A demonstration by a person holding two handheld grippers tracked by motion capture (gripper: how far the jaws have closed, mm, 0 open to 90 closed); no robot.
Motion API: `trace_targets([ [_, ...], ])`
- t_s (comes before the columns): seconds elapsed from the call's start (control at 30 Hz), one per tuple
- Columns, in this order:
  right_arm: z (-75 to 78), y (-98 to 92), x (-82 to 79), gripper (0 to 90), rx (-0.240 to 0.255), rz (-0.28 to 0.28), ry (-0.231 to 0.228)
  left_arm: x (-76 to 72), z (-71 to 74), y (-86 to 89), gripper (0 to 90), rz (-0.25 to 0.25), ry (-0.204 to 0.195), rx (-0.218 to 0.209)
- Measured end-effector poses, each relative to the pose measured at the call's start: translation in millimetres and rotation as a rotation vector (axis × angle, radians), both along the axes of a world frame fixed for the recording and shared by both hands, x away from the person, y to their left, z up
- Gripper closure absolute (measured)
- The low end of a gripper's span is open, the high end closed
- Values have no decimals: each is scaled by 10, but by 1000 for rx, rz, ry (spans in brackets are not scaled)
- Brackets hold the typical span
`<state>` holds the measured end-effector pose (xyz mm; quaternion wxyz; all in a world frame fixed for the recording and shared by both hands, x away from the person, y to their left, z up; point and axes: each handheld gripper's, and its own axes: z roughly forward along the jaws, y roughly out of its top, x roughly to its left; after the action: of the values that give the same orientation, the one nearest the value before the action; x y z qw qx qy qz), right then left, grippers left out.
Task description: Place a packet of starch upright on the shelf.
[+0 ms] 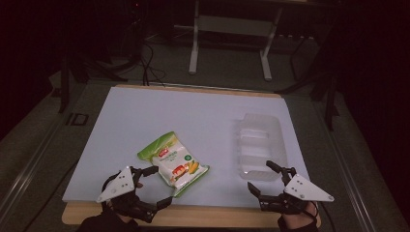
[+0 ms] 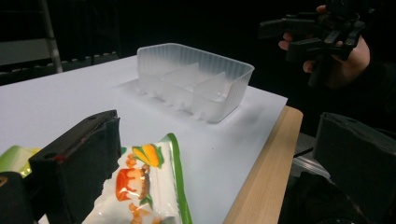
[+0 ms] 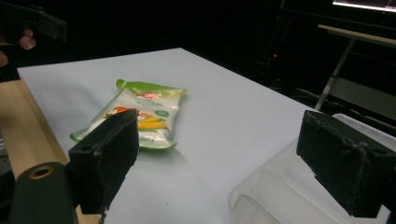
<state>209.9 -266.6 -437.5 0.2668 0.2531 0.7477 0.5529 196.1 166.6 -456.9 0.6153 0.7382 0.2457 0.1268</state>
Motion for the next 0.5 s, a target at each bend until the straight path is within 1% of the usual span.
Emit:
trace_targets([
  [0.07, 5, -2, 2, 126, -4, -5, -5, 14, 33, 14, 17, 20, -5, 8],
  [0.17, 7, 7, -4, 114, -18, -8, -15, 32, 66, 23, 18, 20, -10, 12],
  [0.2, 7, 11, -8, 113, -17, -13, -21, 54, 94, 31, 18, 29, -19, 22],
  [0.23, 9, 16, -13, 113, -11, -8, -43, 66, 107, 36, 18, 38, -22, 25],
  [0.27, 11, 17, -14, 112, -8, -5, -50, 76, 117, 40, 17, 44, -23, 30],
  [0.33, 13, 20, -15, 112, -11, -8, -48, 103, 137, 48, 18, 64, -26, 47],
  [0.37, 13, 20, -15, 112, -11, -8, -48, 103, 137, 48, 17, 64, -26, 47],
  [0.4, 13, 25, -14, 112, -17, -8, -44, 143, 151, 58, 17, 93, -23, 76],
  [0.43, 8, 36, -13, 111, -23, -8, -32, 164, 155, 61, 17, 102, -14, 91],
  [0.47, 6, 40, -11, 111, -22, -3, -24, 185, 159, 67, 17, 112, -8, 105],
  [0.5, 4, 45, -11, 111, -20, 0, -19, 201, 164, 73, 17, 126, -2, 107],
])
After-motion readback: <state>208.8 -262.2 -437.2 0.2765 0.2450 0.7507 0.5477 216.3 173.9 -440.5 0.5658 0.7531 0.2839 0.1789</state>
